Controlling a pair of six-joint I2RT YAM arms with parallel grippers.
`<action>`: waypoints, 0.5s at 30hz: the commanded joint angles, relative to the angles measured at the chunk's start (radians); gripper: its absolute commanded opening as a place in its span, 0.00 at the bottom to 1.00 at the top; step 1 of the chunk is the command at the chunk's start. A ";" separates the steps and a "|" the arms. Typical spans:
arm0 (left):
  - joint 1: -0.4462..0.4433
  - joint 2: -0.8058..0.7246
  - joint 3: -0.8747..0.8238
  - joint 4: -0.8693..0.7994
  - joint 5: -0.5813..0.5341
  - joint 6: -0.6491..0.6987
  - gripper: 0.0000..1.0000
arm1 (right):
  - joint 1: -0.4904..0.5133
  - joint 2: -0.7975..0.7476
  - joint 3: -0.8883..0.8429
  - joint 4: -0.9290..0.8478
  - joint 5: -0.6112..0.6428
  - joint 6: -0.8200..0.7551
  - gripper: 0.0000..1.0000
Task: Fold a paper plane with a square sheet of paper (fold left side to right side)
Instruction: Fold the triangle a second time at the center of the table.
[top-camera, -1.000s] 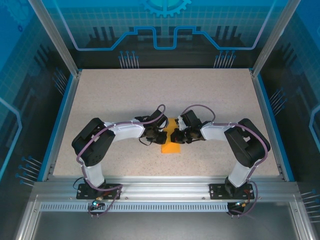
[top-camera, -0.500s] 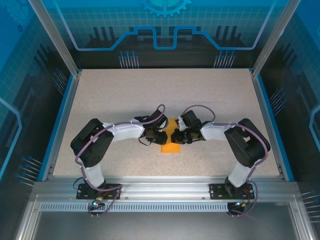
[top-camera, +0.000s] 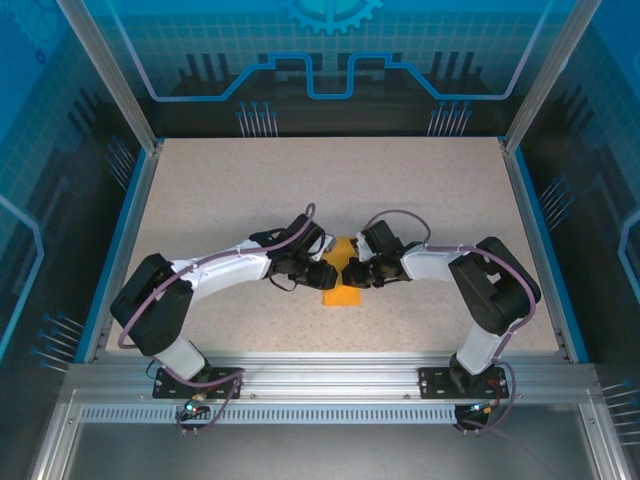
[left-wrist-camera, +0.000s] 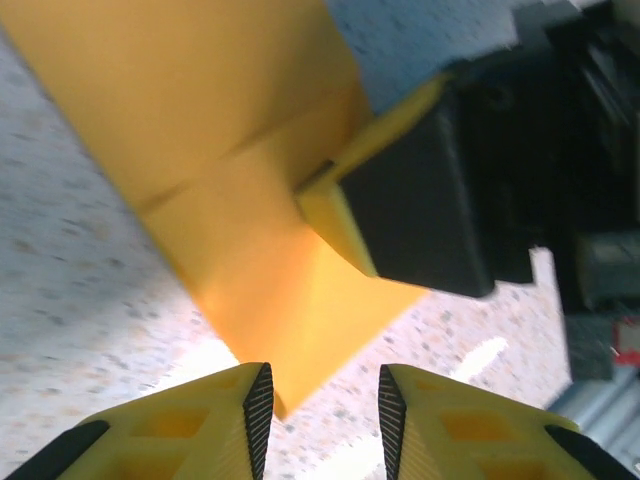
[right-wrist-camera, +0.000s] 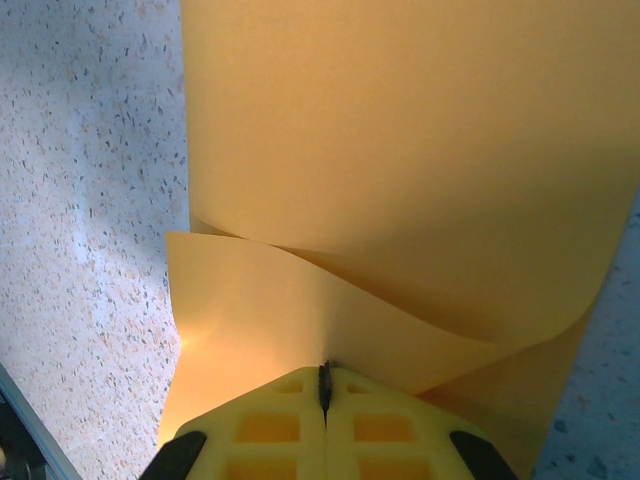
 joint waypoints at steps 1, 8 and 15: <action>0.006 0.005 -0.030 0.033 0.191 -0.026 0.37 | 0.013 0.020 -0.005 -0.052 0.019 -0.015 0.00; 0.006 0.074 -0.033 0.058 0.243 -0.031 0.37 | 0.013 0.023 -0.001 -0.056 0.014 -0.016 0.00; 0.006 0.125 -0.024 0.080 0.241 -0.034 0.37 | 0.013 0.022 0.001 -0.062 0.016 -0.019 0.00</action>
